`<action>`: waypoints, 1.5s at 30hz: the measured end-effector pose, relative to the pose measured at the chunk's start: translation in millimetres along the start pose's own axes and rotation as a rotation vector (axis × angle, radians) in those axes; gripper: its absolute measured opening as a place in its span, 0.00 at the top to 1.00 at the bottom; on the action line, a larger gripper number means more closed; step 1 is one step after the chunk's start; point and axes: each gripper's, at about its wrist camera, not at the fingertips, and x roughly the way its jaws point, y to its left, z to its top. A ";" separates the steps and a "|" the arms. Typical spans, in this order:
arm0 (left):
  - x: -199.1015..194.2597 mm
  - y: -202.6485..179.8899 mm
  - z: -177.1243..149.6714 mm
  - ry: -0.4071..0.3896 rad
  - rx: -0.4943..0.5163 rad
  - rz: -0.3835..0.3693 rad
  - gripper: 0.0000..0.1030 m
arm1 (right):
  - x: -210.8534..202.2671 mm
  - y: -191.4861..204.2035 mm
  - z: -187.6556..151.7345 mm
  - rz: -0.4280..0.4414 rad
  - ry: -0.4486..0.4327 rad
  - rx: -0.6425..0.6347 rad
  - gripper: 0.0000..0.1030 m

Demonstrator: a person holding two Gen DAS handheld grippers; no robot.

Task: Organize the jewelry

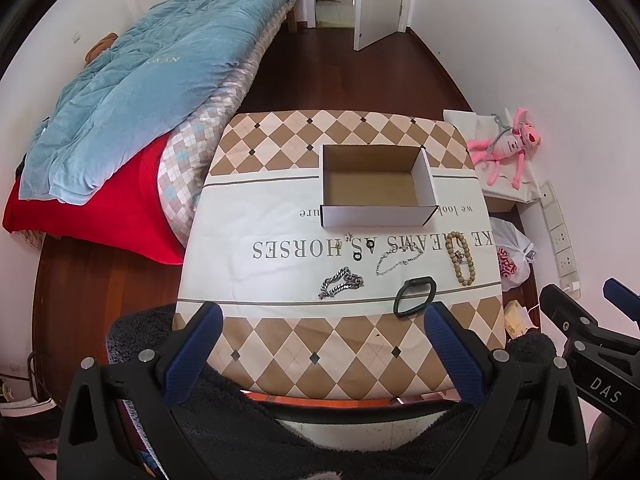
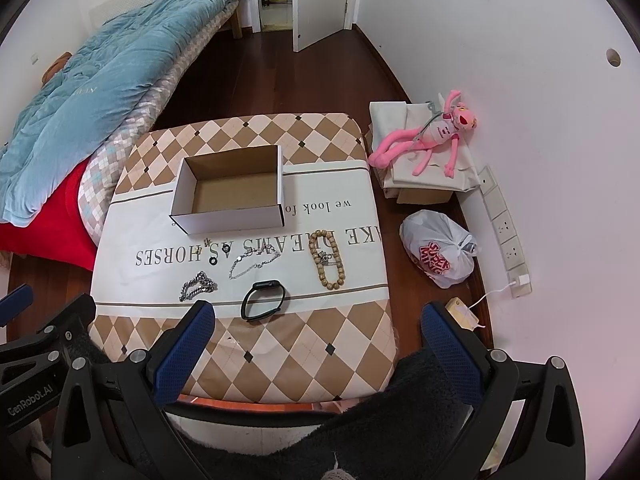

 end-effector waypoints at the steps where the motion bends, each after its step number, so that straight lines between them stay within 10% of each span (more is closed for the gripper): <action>1: 0.0 -0.1 -0.2 0.000 0.001 0.001 0.00 | -0.2 0.5 -0.6 0.000 -0.001 -0.001 0.00; 45: -2.8 -0.9 1.5 -0.005 0.002 -0.006 0.00 | -4.0 0.7 -0.2 -0.004 -0.011 -0.002 0.00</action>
